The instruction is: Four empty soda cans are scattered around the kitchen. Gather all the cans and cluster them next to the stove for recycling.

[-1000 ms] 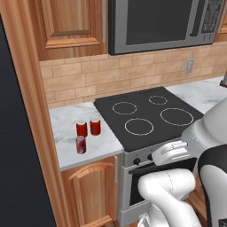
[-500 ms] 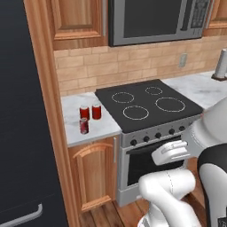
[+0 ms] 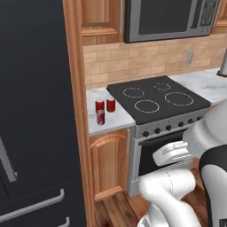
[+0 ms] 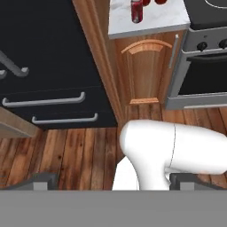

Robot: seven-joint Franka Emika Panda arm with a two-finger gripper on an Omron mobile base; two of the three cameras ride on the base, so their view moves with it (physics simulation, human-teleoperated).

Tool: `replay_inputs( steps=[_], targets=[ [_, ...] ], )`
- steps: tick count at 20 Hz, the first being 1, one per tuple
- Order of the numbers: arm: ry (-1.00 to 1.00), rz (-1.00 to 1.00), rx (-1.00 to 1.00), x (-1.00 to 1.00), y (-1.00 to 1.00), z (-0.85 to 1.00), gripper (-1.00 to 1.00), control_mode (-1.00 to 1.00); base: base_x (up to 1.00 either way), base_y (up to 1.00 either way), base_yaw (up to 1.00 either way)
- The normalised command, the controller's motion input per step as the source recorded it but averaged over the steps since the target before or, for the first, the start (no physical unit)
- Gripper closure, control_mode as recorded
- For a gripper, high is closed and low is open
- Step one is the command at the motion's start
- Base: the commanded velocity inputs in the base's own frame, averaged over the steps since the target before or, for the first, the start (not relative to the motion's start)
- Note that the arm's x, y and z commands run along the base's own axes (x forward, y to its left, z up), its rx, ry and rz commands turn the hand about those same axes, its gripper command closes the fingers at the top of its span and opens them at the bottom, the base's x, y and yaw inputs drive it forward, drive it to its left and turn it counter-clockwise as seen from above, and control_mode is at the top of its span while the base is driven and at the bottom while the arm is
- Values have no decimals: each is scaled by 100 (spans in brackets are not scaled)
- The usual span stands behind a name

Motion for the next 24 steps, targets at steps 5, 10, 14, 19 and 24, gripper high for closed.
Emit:
replay_inputs(
  steps=[5, 10, 14, 19, 24],
  targets=[
    [0, 0, 0, 0, 0, 0, -100, 100, -22, 86, 0],
    [0, 0, 0, 0, 0, 0, -100, 100, -40, 70, 0],
    [0, 0, 0, 0, 0, 0, -100, 100, -38, 75, 0],
    [0, 0, 0, 0, 0, 0, -100, 100, -25, 74, 0],
    [0, 0, 0, 0, 0, 0, -100, 100, -28, 67, 0]
  ],
)
